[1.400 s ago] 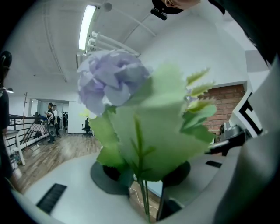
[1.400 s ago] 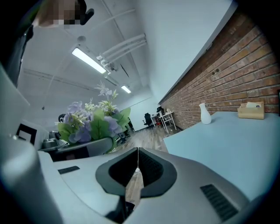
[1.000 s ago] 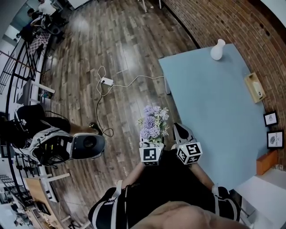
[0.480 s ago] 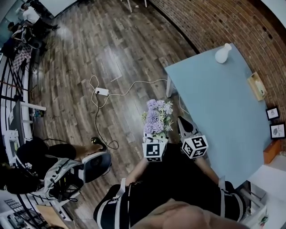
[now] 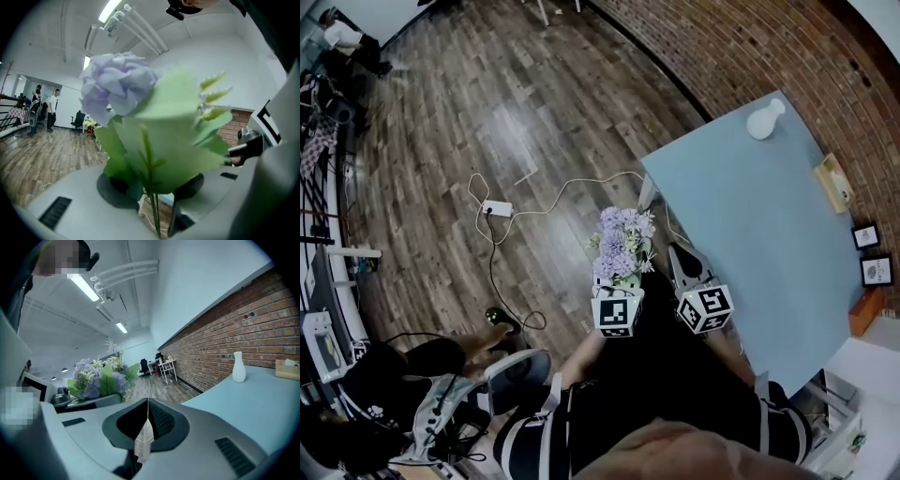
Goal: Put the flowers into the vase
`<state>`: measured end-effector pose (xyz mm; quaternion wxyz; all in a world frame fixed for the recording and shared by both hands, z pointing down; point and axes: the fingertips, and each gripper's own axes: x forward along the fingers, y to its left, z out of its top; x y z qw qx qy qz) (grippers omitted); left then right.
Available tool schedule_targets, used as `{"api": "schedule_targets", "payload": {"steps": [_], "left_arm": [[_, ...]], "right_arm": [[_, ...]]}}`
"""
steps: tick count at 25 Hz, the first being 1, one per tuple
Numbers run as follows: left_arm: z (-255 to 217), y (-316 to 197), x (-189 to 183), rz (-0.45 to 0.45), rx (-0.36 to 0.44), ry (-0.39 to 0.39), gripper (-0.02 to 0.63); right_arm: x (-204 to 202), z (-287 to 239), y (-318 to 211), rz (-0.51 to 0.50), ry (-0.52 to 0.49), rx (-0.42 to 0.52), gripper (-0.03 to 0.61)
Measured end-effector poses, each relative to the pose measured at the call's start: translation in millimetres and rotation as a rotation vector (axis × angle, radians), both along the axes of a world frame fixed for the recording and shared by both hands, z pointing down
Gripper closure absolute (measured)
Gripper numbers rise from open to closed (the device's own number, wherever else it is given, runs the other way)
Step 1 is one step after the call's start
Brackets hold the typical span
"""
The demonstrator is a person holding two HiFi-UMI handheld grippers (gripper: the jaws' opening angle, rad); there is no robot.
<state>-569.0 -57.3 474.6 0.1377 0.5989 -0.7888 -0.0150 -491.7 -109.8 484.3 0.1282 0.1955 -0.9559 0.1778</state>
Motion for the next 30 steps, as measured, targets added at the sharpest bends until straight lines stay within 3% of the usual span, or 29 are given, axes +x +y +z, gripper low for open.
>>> {"api": "schedule_targets", "payload": {"steps": [8, 13, 21, 26, 30], "left_arm": [[-28, -71, -74, -0.016, 0.011, -0.087, 0.446], [-30, -130, -98, 0.019, -0.017, -0.129, 0.446], [-18, -220, -99, 0.160, -0.029, -0.119, 0.446], [-11, -286, -93, 0.319, -0.040, -0.084, 0.446], [-11, -339, -104, 0.448, -0.031, -0.056, 0.446]], "right_arm": [[-79, -8, -74, -0.001, -0.097, -0.028, 0.560], [-99, -12, -129, 0.034, -0.136, -0.031, 0.560], [-82, 8, -212, 0.220, -0.125, -0.047, 0.560], [-69, 15, -257, 0.383, -0.088, -0.065, 0.560], [-83, 13, -294, 0.500, -0.066, -0.055, 0.560]]}}
